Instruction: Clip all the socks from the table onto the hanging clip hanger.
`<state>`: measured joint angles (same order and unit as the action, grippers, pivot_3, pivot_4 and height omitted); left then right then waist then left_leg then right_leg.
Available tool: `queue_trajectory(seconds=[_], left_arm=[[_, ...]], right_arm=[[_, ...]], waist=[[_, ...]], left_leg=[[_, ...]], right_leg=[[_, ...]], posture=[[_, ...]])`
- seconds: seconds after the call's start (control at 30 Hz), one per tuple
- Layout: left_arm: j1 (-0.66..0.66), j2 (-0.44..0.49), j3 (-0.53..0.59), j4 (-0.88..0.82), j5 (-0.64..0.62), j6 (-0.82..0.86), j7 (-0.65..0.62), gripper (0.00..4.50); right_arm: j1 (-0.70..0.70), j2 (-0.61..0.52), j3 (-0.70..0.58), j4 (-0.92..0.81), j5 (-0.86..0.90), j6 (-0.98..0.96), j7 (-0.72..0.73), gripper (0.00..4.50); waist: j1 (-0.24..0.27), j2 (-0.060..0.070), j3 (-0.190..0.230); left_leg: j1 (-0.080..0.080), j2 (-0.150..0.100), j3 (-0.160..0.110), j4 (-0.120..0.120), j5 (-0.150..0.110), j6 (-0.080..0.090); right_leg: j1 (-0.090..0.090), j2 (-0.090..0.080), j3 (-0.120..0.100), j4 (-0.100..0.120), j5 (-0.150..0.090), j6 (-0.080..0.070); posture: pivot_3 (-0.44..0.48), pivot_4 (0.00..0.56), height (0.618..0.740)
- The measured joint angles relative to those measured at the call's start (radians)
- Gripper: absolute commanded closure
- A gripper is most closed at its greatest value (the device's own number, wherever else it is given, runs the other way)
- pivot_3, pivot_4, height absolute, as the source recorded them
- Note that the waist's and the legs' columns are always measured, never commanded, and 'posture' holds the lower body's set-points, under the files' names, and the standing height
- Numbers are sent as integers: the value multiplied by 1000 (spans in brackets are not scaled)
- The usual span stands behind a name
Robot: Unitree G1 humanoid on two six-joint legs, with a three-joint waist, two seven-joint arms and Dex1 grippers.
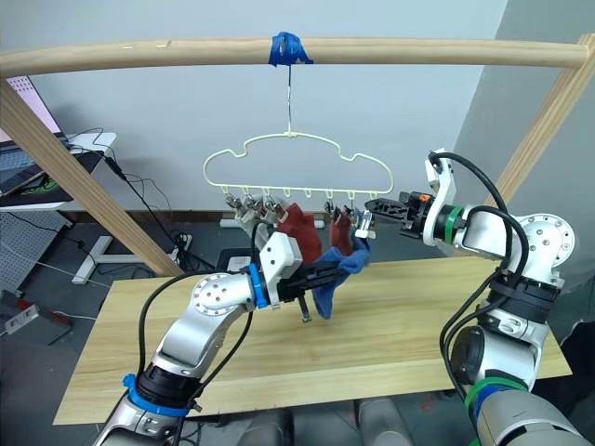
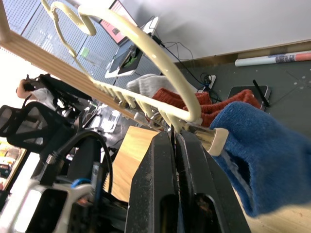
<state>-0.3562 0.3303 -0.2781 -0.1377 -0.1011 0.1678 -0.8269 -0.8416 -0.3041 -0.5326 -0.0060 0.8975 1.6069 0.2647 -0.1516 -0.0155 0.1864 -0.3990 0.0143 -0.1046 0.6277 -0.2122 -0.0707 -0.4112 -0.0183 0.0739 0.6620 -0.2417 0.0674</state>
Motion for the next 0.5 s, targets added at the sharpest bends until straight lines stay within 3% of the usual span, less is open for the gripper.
queue_trajectory(seconds=[0.5], left_arm=[[-45, -18, 8, 82, 83, -180, 117, 4481]], right_arm=[[0, 6, -26, 0, 70, 0, -85, 4500]], waist=[[-18, 0, 0]], left_leg=[[0, 0, 0, 0, 0, 0]], right_leg=[[0, 0, 0, 0, 0, 0]], posture=[[-156, 133, 740]])
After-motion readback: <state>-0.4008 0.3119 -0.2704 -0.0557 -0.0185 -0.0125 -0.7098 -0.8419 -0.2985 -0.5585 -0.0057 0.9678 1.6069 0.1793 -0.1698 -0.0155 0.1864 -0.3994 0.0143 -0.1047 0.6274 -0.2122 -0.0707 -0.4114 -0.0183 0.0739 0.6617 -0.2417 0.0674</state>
